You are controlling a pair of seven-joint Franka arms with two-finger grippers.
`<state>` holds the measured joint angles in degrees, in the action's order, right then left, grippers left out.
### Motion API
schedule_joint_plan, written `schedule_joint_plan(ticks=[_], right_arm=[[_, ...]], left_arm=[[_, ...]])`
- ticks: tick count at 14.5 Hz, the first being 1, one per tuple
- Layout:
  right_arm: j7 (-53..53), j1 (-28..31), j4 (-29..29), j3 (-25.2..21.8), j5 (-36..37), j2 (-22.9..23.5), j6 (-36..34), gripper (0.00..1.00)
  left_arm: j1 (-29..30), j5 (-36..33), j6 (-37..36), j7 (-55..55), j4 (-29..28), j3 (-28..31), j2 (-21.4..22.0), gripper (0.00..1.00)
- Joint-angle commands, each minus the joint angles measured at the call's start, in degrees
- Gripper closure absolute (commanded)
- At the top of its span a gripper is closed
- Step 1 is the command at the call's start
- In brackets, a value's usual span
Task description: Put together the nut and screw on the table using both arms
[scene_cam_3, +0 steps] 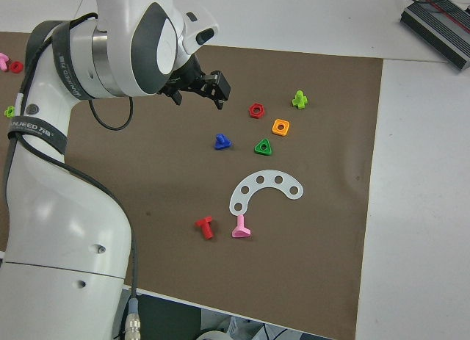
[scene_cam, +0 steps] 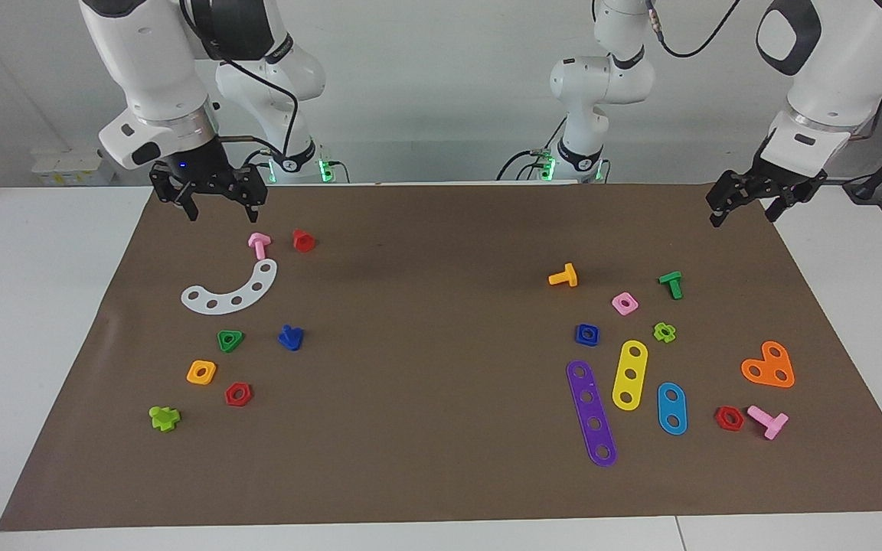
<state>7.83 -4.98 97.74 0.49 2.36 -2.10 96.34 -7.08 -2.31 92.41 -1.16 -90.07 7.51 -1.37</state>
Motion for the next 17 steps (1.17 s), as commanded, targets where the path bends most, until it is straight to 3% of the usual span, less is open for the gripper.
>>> schedule_joint_plan(ticks=[1, 4, 7, 12, 15, 17], right_arm=[[0.7, 1.2, 10.4, 0.4, -1.4, -4.6, 8.0, 0.0], [-0.3, 1.6, 13.9, 0.4, -1.4, -3.6, 11.9, 0.0], [-0.9, 1.6, 18.0, 0.4, -1.4, -1.3, 20.7, 0.0], [-0.5, 1.1, 19.0, 0.5, -1.5, 7.8, 31.5, 0.01], [-0.5, 0.5, 19.0, 0.6, -1.5, 12.2, 36.4, 0.03], [-0.4, 0.5, 19.0, 0.9, -1.5, 14.6, 39.1, 0.07]], left_arm=[[-0.7, -0.1, -0.4, 0.4, -1.3, -0.3, 1.3, 0.0], [-1.7, 0.0, 0.6, 0.4, -1.0, -1.4, 1.3, 0.0], [-5.6, 0.0, 0.1, 0.1, -2.0, -1.7, 2.0, 0.0], [-6.7, 0.6, 0.4, 0.0, -3.9, -2.1, 2.9, 0.0], [-5.8, 7.8, 1.3, 0.0, -4.9, -2.0, 3.4, 0.0], [-5.7, 9.3, 6.6, -0.2, -10.1, -2.0, 5.3, 0.0]])
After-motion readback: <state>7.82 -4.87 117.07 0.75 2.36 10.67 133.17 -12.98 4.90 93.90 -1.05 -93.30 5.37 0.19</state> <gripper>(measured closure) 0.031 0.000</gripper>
